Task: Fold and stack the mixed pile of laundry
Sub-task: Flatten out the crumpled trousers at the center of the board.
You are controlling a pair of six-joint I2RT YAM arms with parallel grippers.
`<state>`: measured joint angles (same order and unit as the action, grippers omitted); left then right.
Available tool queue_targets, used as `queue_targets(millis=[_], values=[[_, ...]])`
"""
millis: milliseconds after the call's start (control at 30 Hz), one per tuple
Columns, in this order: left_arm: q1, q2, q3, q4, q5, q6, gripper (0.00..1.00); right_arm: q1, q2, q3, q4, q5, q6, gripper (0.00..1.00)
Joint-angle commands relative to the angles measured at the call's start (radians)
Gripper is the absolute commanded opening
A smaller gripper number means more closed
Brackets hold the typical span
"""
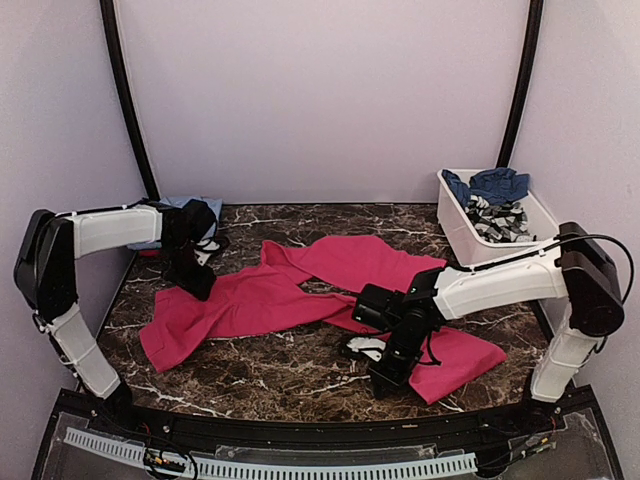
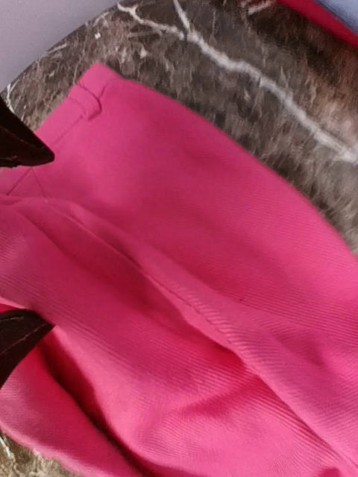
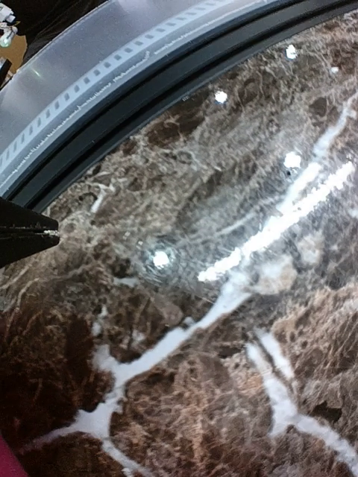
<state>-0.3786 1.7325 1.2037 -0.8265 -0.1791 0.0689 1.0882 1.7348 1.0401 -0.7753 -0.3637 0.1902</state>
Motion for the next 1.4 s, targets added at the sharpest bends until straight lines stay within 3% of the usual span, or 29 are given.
queue_targets(millis=[0, 100, 133, 233, 267, 333, 600, 767, 1033, 1100, 1167, 1267, 1367], values=[[0.093, -0.226, 0.045, 0.069, 0.026, -0.045, 0.67, 0.015, -0.117, -0.012, -0.028, 0.015, 0.050, 0.00], [0.172, -0.185, 0.055, 0.032, 0.039, -0.043, 0.67, 0.014, -0.152, 0.043, -0.050, 0.049, 0.058, 0.00], [0.191, -0.141, 0.059, 0.023, 0.009, -0.044, 0.66, 0.015, -0.160, 0.068, -0.056, 0.061, 0.058, 0.11], [0.203, -0.055, 0.072, -0.014, -0.030, -0.049, 0.66, 0.015, -0.177, 0.157, -0.062, 0.100, 0.045, 0.55], [0.203, -0.017, 0.083, -0.023, -0.050, -0.050, 0.66, 0.015, -0.180, 0.187, -0.062, 0.133, 0.039, 0.66], [0.203, 0.022, 0.082, -0.028, -0.087, -0.042, 0.67, 0.002, -0.175, 0.237, -0.049, 0.208, 0.016, 0.77], [0.204, 0.117, 0.053, -0.008, -0.144, -0.013, 0.77, -0.137, 0.044, 0.462, -0.044, 0.348, -0.075, 0.83], [0.204, 0.179, 0.033, 0.004, -0.071, 0.001, 0.72, -0.180, 0.172, 0.579, -0.046, 0.388, -0.146, 0.86], [0.205, 0.304, 0.064, -0.021, -0.039, 0.011, 0.45, -0.200, 0.277, 0.574, -0.035, 0.221, -0.226, 0.80], [0.210, 0.324, 0.081, -0.028, -0.039, 0.025, 0.36, -0.201, 0.284, 0.545, -0.024, 0.176, -0.230, 0.74], [0.220, 0.359, 0.111, -0.040, -0.068, 0.031, 0.27, -0.198, 0.297, 0.528, -0.026, 0.113, -0.240, 0.62], [0.245, 0.413, 0.179, -0.035, -0.120, 0.031, 0.21, -0.178, 0.304, 0.488, -0.003, 0.034, -0.242, 0.26], [0.276, 0.437, 0.252, -0.022, -0.171, 0.033, 0.16, -0.124, 0.300, 0.445, 0.023, -0.027, -0.241, 0.02]])
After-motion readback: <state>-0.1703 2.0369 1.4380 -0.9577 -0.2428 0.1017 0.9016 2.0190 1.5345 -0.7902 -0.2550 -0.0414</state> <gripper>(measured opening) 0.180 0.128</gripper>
